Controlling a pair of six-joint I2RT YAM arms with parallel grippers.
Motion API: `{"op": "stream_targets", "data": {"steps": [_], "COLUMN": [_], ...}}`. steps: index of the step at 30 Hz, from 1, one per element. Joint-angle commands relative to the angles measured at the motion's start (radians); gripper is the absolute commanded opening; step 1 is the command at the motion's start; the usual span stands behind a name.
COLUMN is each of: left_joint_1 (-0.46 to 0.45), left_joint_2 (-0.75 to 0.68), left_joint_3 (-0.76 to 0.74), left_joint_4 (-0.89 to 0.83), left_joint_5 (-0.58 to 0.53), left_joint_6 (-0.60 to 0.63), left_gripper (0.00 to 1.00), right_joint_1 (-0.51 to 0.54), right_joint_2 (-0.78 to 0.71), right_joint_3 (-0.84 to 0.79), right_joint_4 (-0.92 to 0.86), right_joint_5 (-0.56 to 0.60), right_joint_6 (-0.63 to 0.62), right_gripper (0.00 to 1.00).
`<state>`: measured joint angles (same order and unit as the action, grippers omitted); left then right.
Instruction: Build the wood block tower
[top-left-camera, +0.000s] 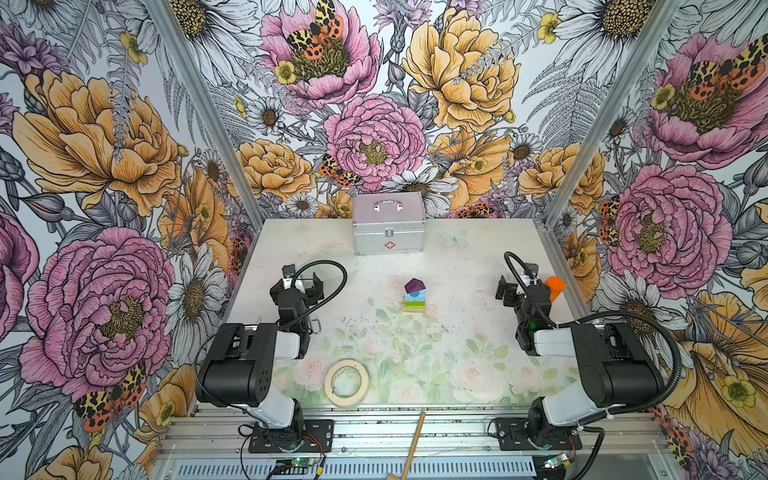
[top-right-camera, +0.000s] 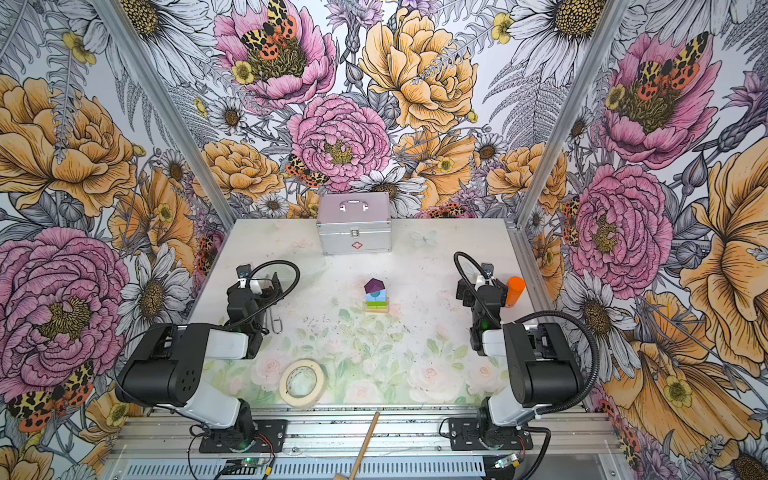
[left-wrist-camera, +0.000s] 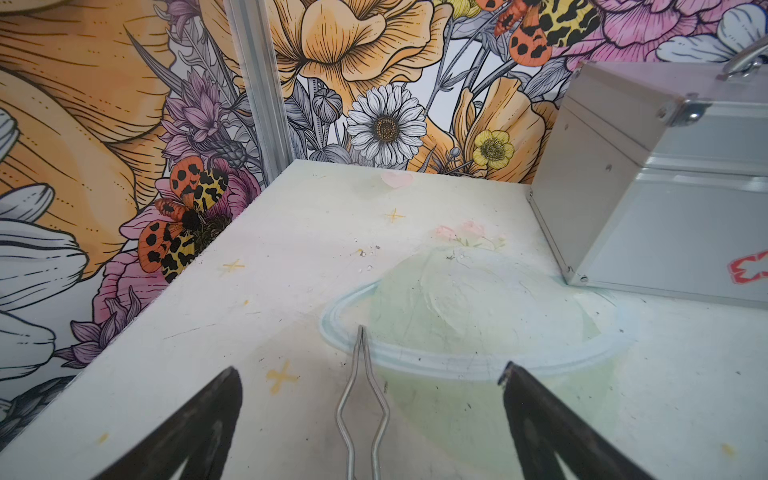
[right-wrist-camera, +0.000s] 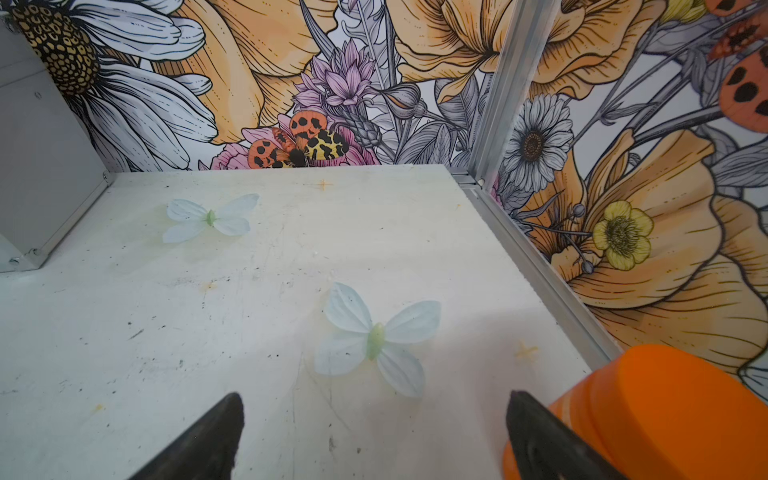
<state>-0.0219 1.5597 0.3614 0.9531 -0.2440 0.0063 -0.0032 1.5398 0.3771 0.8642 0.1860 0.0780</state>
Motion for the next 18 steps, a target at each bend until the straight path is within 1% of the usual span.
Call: {"op": "stream_targets", "data": {"steps": [1, 18], "left_joint_1": [0.005, 0.005], "left_joint_2": [-0.006, -0.007], "left_joint_3": [0.009, 0.010], "left_joint_4": [0.004, 0.005], "left_joint_5": [0.024, 0.024], "left_joint_6": [-0.006, -0.007], "left_gripper": [0.99, 0.99], "right_joint_1": [0.002, 0.000], "right_joint_2": [-0.003, -0.003], "right_joint_3": [0.011, 0.012], "right_joint_4": [0.006, 0.005], "right_joint_5": [-0.016, -0.018], "right_joint_6": [0.011, 0.010], "right_gripper": [1.00, 1.00]}}
